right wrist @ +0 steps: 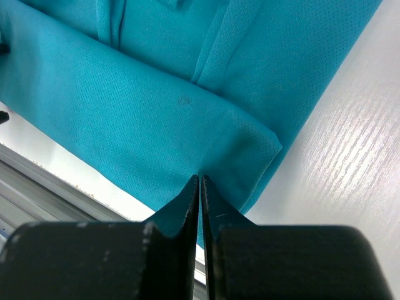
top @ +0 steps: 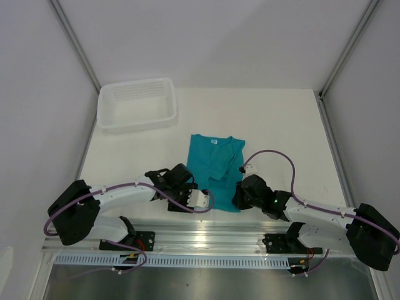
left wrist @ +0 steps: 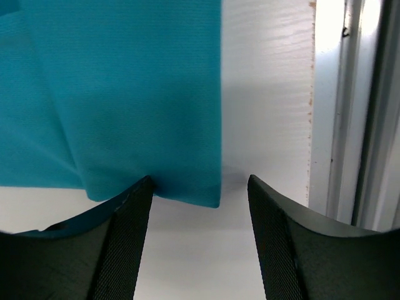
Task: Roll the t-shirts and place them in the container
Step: Roll the tshirt
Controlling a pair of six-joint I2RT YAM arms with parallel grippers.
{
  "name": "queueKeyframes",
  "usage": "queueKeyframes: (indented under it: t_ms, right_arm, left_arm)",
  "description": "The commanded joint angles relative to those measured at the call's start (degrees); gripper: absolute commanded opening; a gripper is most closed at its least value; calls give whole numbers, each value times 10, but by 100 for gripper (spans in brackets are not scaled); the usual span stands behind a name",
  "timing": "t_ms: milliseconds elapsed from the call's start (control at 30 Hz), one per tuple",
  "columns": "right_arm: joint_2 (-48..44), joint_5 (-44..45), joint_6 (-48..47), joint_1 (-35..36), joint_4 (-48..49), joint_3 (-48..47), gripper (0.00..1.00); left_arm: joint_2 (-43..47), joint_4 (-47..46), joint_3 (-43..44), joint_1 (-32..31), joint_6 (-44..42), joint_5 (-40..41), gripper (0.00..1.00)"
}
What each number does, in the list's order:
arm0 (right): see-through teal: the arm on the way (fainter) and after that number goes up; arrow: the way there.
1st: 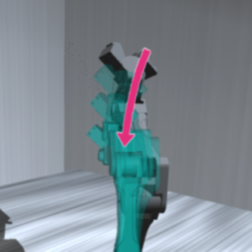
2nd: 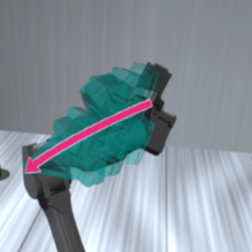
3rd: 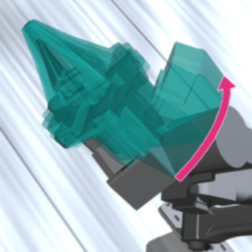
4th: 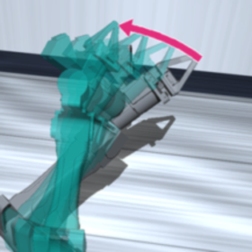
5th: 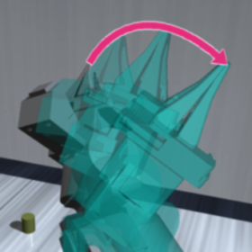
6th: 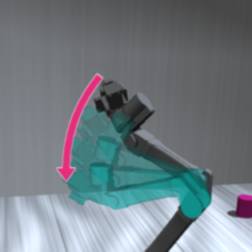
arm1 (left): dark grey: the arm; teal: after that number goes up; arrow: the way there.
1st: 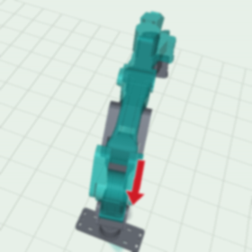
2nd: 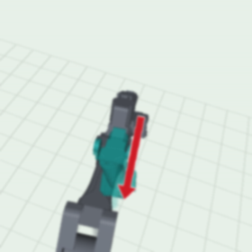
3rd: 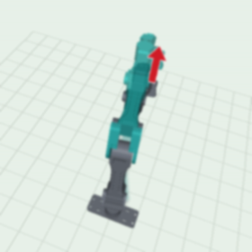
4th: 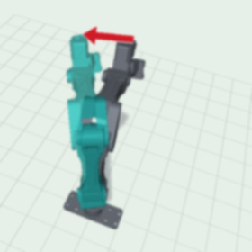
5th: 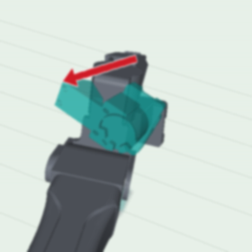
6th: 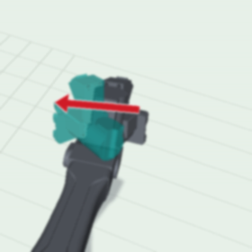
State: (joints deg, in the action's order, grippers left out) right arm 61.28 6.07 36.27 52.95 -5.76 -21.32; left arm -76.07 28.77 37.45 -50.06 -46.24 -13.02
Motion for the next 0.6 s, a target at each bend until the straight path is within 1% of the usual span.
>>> queueKeyframes:
  t_ms: [0, 67, 200, 267, 300, 333, 400, 433, 467, 533, 567]
  right_arm:
    - [-5, 11, -8, -4, -1, -7, 7]
    - [-5, 11, -9, -4, -4, -9, 7]
    - [-5, 8, -12, -6, -13, -13, 8]
    - [-8, 6, -7, -5, -30, -20, 9]
    - [-12, 7, 0, -6, -41, -24, 11]
    - [-15, 7, 10, -5, -70, -28, 14]
    - [-27, 25, 69, -6, -115, -51, 18]
    - [-31, 36, 121, -6, -156, -58, 21]
    - [-36, 36, 146, -6, -173, -63, 25]
    - [-49, 37, 196, -5, -203, -59, 27]
    - [-55, 33, 237, -4, -209, -54, 28]
  left_arm:
    - [14, 3, -6, -10, -39, -24, 66]
    - [12, 4, -5, -12, -41, -24, 70]
    - [-14, -23, -6, -14, -32, 1, 69]
    - [-36, -36, -7, -14, -27, 15, 62]
    - [-43, -41, -8, -14, -21, 27, 59]
    - [-48, -43, -9, -14, -18, 33, 52]
    - [-47, -48, -15, -14, -11, 41, 45]
    - [-42, -50, -15, -14, -8, 42, 42]
    - [-38, -49, -18, -14, -3, 43, 41]
    - [-32, -49, -19, -14, 3, 43, 38]
    - [-27, -46, -19, -14, 10, 42, 38]
